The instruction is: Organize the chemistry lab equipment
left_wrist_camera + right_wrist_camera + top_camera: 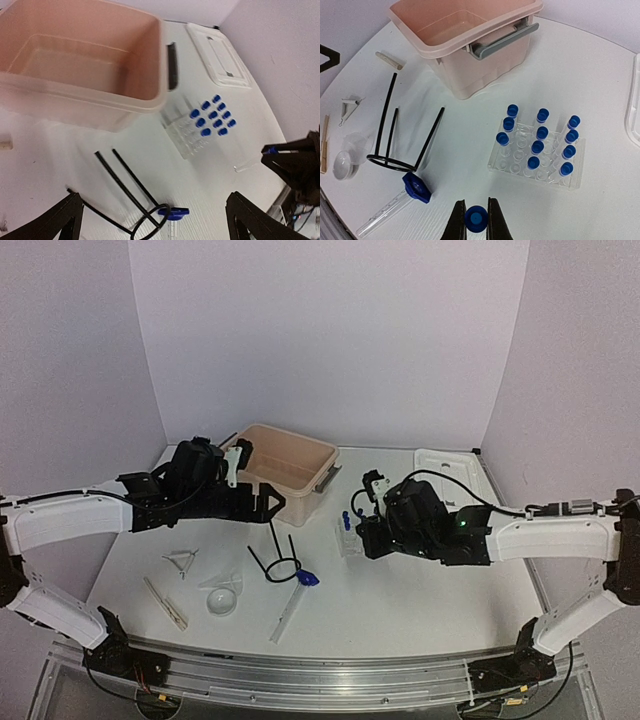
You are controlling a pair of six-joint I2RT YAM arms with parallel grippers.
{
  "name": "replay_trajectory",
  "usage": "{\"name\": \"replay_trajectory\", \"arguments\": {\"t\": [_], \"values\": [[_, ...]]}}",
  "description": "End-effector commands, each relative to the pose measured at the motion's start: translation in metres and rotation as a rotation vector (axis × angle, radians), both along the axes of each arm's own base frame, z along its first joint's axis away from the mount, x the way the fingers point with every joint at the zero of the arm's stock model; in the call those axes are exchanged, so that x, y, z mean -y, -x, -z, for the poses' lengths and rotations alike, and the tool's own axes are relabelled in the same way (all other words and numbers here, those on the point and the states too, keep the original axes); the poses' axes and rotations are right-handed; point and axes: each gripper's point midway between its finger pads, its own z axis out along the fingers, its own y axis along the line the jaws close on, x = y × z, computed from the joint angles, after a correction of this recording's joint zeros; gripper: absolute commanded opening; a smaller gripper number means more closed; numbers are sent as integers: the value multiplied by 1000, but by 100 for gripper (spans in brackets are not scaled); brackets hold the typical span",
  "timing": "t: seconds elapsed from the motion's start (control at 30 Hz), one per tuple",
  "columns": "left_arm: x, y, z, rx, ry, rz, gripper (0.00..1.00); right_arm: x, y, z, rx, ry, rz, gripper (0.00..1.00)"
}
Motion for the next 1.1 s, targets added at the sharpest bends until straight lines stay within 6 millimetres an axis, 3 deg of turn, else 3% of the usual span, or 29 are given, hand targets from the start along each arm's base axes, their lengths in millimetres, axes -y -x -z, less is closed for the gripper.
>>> {"name": "replay_trajectory", "arguments": {"t": [0.0,0.23,1.07], "values": [[-52,-19,3,-26,3,-324,100,-10,-24,-12,137,-26,49,0],[-74,-16,8,-49,11,-411,100,-20,-38,12,155,39,66,0],[-57,-19,6,-51,37,-344,100,-34,-62,36,233,90,97,0]]}}
